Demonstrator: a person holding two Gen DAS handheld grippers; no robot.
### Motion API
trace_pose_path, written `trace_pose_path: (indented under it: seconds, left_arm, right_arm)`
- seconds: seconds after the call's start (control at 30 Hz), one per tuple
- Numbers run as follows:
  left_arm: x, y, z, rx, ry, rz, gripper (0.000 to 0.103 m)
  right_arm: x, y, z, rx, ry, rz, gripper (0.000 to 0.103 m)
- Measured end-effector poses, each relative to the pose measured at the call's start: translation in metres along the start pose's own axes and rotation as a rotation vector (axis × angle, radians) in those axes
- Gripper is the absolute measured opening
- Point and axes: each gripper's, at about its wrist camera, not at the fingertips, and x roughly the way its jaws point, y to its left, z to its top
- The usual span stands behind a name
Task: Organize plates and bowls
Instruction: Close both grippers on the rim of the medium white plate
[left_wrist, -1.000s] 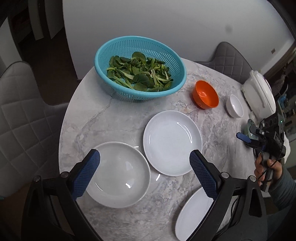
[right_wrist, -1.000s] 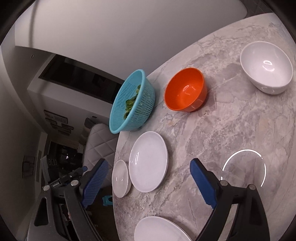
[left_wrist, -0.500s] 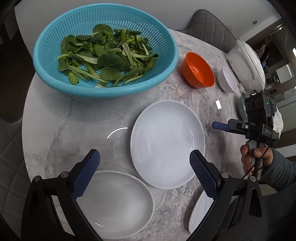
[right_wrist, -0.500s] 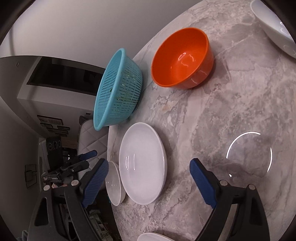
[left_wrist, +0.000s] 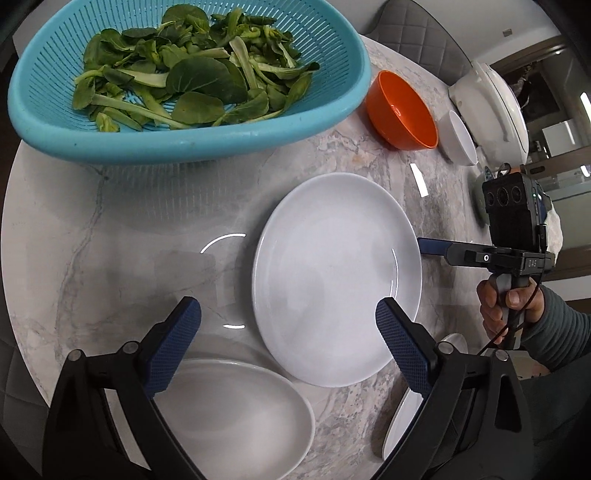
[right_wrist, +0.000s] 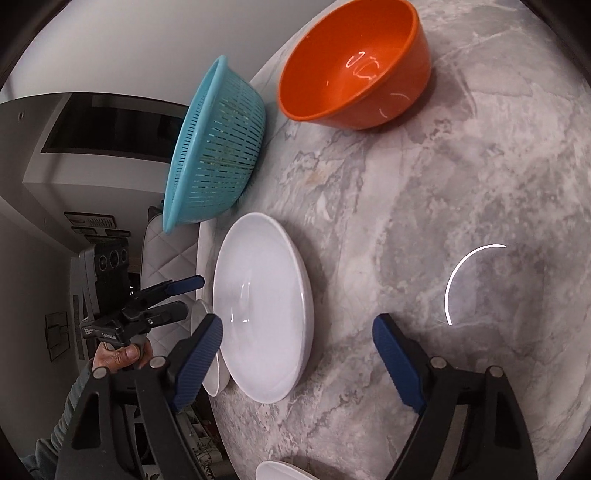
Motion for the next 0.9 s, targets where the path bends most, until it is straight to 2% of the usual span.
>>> trace_pose_path:
  seconds: [0.1, 0.2, 0.27, 0.57, 0.7, 0.83, 0.9]
  left_arm:
    - [0.007, -0.004, 0.002, 0.009, 0.012, -0.003, 0.083]
    - [0.013, -0.009, 0.003, 0.013, 0.027, -0.006, 0.068]
    - [0.017, -0.011, 0.003, 0.018, 0.036, -0.011, 0.055]
    - [0.024, -0.009, 0.002, -0.003, 0.042, 0.003, 0.054]
    - [0.027, -0.002, 0.001, -0.018, 0.066, 0.012, 0.047]
    - [0.030, 0.001, 0.001, -0.035, 0.069, 0.001, 0.047]
    - [0.032, 0.001, 0.002, -0.036, 0.074, -0.003, 0.035]
  right_arm:
    - [0.003, 0.000, -0.002, -0.002, 0.012, 0.002, 0.078]
    - [0.004, 0.001, -0.004, -0.011, 0.028, 0.001, 0.072]
    - [0.005, 0.002, -0.004, -0.017, 0.034, 0.004, 0.070]
    - [0.004, 0.003, -0.006, -0.022, 0.043, -0.008, 0.056]
    - [0.007, 0.004, -0.007, -0.023, 0.050, -0.025, 0.046]
    - [0.008, 0.005, -0.007, -0.017, 0.053, -0.023, 0.044]
    - [0.009, 0.006, -0.009, -0.022, 0.058, -0.027, 0.042]
